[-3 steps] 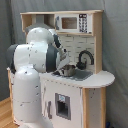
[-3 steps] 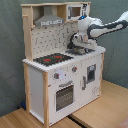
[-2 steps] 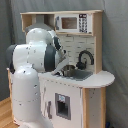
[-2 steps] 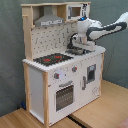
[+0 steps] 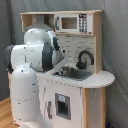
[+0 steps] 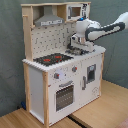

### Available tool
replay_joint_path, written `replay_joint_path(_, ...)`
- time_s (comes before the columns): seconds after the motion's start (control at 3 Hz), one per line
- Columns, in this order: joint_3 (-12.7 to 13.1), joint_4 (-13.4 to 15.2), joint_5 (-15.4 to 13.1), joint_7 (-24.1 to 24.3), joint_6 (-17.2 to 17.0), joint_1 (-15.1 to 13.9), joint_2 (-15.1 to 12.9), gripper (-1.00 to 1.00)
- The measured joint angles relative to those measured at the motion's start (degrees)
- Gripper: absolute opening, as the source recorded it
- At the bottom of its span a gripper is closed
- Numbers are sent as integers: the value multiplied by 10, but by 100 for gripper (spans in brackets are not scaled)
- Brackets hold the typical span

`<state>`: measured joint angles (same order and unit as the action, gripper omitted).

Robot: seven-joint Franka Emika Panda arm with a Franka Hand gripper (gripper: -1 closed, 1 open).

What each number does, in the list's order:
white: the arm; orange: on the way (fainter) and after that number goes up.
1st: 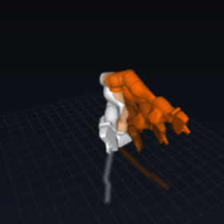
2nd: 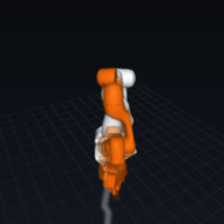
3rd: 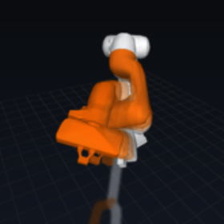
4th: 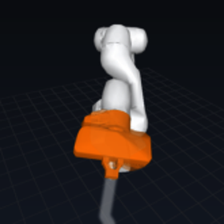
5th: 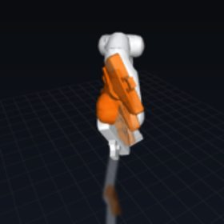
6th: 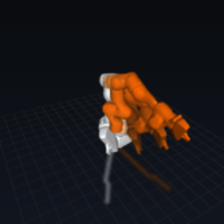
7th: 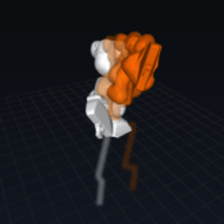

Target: Play with the kitchen

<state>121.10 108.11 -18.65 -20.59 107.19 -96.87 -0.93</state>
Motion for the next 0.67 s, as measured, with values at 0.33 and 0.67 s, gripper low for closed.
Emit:
replay_joint_path(0.33, 1, -15, 7, -1, -7, 0, 1, 100)
replay_joint_path(0.67, 27, -56, 7, -1, -41, 1, -2, 100)
